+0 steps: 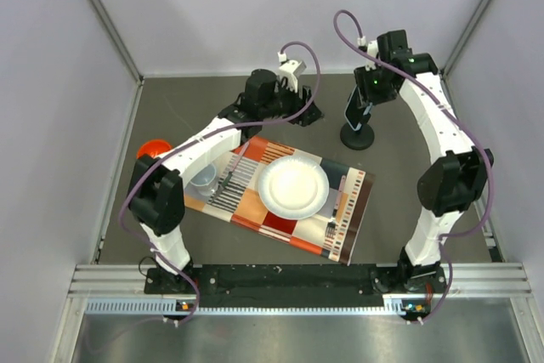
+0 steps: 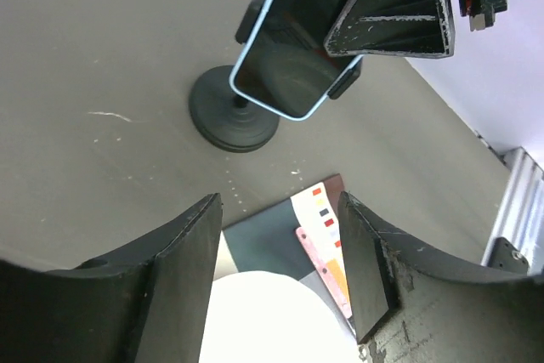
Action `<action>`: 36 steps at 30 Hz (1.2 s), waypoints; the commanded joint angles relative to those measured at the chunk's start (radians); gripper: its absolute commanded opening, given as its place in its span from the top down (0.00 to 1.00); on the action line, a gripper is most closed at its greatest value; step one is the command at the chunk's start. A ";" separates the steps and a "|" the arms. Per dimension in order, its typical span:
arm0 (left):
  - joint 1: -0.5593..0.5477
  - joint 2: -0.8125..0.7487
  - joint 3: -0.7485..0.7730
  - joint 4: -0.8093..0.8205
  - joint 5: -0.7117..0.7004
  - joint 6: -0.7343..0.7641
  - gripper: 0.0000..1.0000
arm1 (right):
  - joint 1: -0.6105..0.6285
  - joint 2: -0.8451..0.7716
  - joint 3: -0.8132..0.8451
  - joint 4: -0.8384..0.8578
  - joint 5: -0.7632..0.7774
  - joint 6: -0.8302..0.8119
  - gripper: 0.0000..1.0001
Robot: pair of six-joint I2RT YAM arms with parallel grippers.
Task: Place the phone on the phone stand
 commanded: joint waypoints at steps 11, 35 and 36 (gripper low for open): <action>0.022 -0.136 -0.152 0.244 0.225 -0.250 0.31 | -0.008 -0.279 -0.311 0.247 0.019 0.143 0.52; -0.025 -0.610 -0.420 0.045 0.437 -0.146 0.32 | -0.062 -0.331 -0.382 0.414 -0.187 -0.104 0.60; -0.031 -0.608 -0.417 0.043 0.434 -0.136 0.32 | -0.063 -0.330 -0.377 0.417 -0.201 -0.115 0.61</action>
